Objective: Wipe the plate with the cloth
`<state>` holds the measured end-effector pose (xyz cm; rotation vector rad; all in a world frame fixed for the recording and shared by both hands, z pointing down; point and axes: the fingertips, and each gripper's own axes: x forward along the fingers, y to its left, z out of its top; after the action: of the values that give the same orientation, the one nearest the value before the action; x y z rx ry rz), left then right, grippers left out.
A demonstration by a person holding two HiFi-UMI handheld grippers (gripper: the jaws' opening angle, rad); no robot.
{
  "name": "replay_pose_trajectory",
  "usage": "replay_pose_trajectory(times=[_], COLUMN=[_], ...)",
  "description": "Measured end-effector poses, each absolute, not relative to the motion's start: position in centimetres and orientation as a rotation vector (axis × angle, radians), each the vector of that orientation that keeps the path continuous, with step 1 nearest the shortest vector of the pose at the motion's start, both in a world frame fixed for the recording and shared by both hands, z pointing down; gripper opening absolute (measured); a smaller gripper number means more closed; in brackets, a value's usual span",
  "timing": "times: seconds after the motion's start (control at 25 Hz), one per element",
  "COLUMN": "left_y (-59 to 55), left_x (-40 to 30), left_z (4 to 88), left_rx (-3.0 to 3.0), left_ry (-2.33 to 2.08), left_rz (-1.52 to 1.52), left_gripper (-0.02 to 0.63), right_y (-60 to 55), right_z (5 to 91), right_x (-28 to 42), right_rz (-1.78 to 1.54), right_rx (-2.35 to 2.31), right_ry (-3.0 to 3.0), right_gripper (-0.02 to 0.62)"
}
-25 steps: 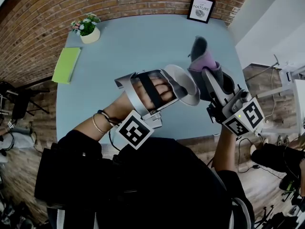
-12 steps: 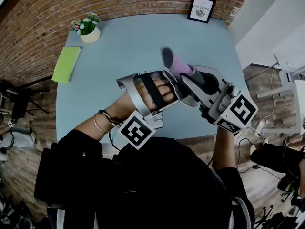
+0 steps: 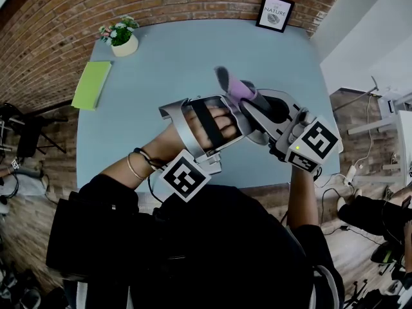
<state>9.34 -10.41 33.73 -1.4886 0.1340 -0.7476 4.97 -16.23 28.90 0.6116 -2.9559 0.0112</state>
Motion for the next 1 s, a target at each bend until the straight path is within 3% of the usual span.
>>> replay_pose_trajectory(times=[1.0], left_y=[-11.4], left_x=[8.5], left_z=[33.3], left_rx=[-1.513], left_ry=[0.204], left_rz=[-0.771], left_gripper=[0.026], right_y=[-18.6], right_z=[33.2], right_x=[9.3], right_rz=[0.209], right_rx=[0.839], right_ry=[-2.864], right_gripper=[0.040])
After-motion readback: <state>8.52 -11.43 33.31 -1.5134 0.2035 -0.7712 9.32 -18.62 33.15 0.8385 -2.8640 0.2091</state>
